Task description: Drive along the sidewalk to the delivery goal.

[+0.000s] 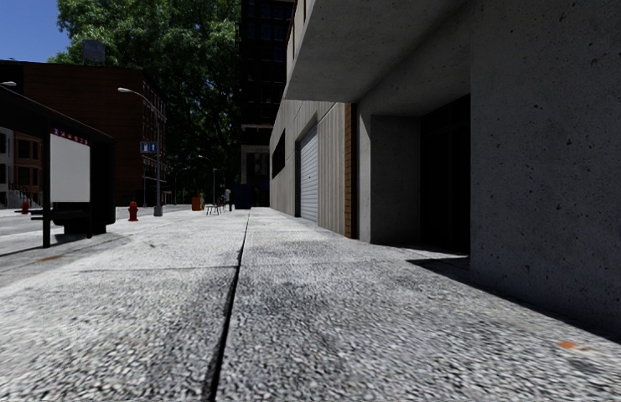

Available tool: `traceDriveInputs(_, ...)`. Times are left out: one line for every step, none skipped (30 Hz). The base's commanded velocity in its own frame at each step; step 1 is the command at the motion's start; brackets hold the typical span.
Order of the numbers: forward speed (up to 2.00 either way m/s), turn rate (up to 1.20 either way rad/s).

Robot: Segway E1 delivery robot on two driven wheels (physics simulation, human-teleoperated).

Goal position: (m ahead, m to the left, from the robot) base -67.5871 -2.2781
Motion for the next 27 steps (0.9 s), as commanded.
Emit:
traceDriveInputs(0.87,0.00)
traceDriveInputs(0.87,0.00)
traceDriveInputs(0.88,0.00)
traceDriveInputs(0.88,0.00)
traceDriveInputs(0.88,0.00)
traceDriveInputs(0.89,0.00)
traceDriveInputs(0.89,0.00)
traceDriveInputs(0.89,0.00)
traceDriveInputs(0.89,0.04)
traceDriveInputs(0.92,0.10)
traceDriveInputs(0.92,0.10)
traceDriveInputs(0.95,0.19)
traceDriveInputs(0.96,0.21)
traceDriveInputs(1.00,0.21)
traceDriveInputs(1.03,0.22)
traceDriveInputs(1.03,0.22)
traceDriveInputs(1.04,0.29)
traceDriveInputs(1.05,0.35)
traceDriveInputs(1.05,0.38)
traceDriveInputs(1.05,0.40)
traceDriveInputs(1.05,0.40)
traceDriveInputs(1.05,0.46)
traceDriveInputs(1.05,0.54)
traceDriveInputs(1.05,0.57)
traceDriveInputs(1.06,0.58)
traceDriveInputs(1.06,0.58)
traceDriveInputs(1.06,0.59)
